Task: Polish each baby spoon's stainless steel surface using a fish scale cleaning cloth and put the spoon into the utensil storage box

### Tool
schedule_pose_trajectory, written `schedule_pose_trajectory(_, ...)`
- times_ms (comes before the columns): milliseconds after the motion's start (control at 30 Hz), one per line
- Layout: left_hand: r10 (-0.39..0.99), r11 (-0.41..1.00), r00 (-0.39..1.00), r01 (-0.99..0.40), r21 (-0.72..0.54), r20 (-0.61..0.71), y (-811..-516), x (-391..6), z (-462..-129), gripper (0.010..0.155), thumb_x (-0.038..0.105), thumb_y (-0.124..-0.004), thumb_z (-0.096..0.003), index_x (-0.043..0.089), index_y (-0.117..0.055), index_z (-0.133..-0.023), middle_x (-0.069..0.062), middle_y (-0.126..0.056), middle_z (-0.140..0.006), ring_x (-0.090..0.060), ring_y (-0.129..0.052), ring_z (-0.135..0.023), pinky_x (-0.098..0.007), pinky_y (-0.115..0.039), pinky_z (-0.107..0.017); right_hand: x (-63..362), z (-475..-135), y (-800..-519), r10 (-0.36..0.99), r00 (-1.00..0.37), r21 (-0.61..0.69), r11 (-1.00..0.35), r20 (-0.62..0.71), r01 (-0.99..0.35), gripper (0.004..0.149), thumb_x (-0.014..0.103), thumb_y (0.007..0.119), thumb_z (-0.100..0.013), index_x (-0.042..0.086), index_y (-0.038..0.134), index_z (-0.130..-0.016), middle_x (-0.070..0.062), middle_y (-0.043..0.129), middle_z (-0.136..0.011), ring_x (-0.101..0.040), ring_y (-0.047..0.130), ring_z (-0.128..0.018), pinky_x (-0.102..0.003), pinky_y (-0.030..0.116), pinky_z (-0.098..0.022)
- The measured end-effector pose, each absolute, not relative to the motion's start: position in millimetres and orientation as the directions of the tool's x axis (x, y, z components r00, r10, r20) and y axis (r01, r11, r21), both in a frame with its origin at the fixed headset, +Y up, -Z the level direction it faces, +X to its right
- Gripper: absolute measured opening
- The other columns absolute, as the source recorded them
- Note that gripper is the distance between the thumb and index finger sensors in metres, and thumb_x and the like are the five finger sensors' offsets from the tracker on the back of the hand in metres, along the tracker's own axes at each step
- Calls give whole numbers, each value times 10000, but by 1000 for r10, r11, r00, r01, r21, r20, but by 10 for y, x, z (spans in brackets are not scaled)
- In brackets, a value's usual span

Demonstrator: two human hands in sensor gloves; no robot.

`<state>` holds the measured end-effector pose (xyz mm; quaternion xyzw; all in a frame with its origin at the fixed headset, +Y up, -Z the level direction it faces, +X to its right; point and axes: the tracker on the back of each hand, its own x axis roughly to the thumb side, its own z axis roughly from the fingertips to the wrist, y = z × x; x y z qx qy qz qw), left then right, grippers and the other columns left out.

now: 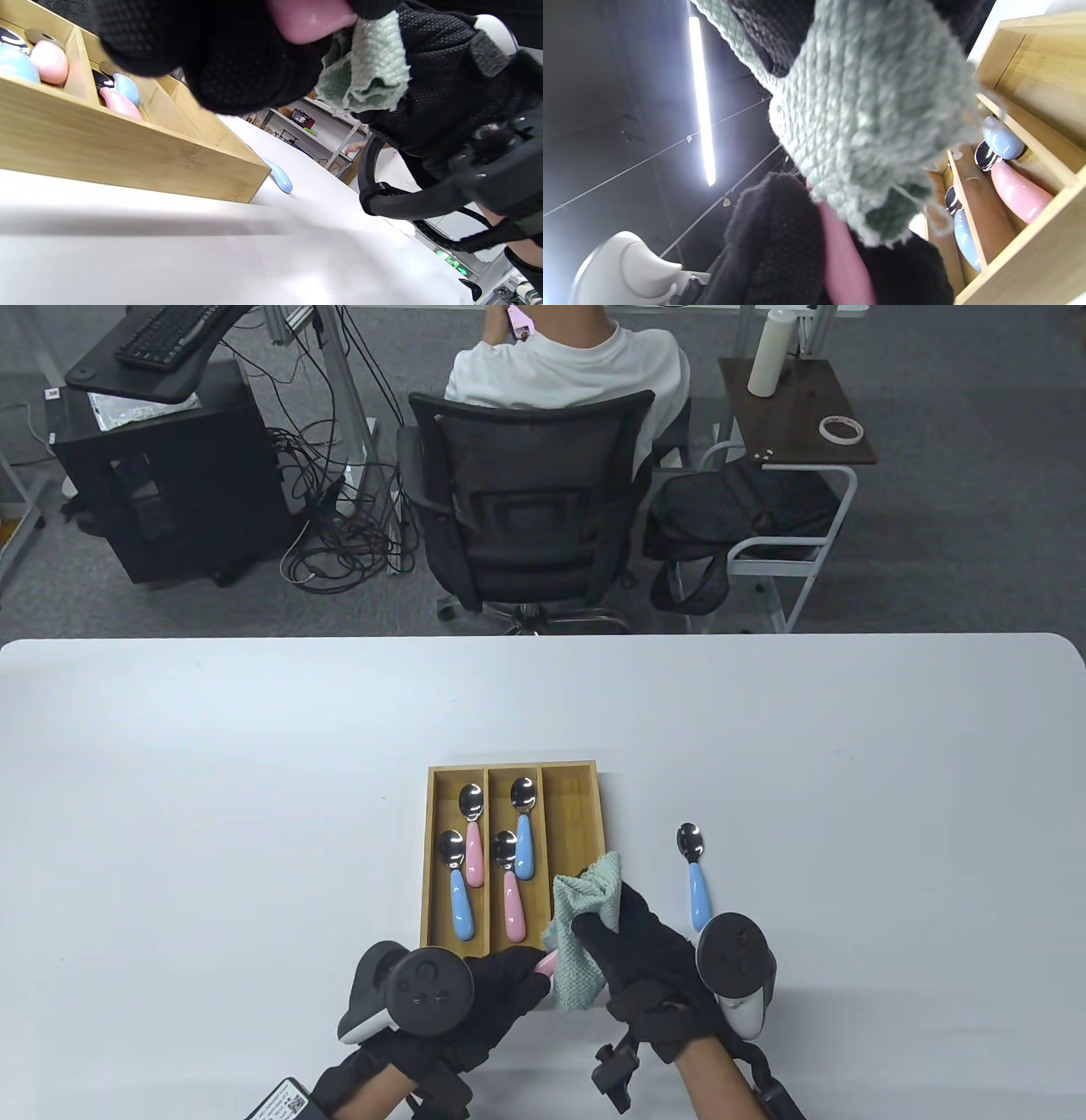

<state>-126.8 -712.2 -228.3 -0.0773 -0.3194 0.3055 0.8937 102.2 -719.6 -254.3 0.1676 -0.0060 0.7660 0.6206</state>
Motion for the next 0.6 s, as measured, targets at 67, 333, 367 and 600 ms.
schedule_pose_trajectory(67, 608, 793, 601, -499, -351, 519, -7125, -1261, -2283, 547, 477, -531, -625, 113, -712, -992, -36, -936, -776, -193, -1024, -473, -405, -888, -388, 1002, -2535, -7194, 940, -198, 176, -253, 279, -951, 572, 276, 801, -578, 69, 520, -1031, -115, 780, -913, -262, 988, -701, -395, 928, -539)
schedule_pose_trajectory(333, 773, 615, 516, -468, -634, 369, -7208, -1218, -2332, 534, 429, -594, -634, 105, -649, -1055, -120, -859, -924, -252, -1008, -604, -442, -871, -464, 984, -2479, -7120, 810, -427, 35, -479, 402, -877, 569, 403, 781, -582, 55, 601, -996, -69, 888, -802, -159, 1066, -542, -292, 983, -434)
schedule_pose_trajectory(367, 794, 583, 498, -466, -665, 348, -7222, -1215, -2344, 533, 416, -618, -631, 109, -641, -1066, -142, -837, -945, -254, -1007, -623, -440, -874, -474, 979, -2469, -7098, 780, -459, 11, -512, 426, -859, 561, 413, 758, -592, 54, 605, -994, -65, 899, -788, -142, 1073, -518, -279, 987, -422)
schedule_pose_trajectory(600, 829, 515, 472, -437, -738, 300, -7170, -1216, -2360, 545, 411, -660, -618, 86, -665, -1055, -157, -790, -926, -179, -1035, -590, -368, -924, -453, 1083, -2475, -7005, 665, -605, -138, -615, 437, -776, 522, 421, 722, -616, 64, 630, -985, -15, 925, -727, -97, 1062, -406, -262, 973, -355)
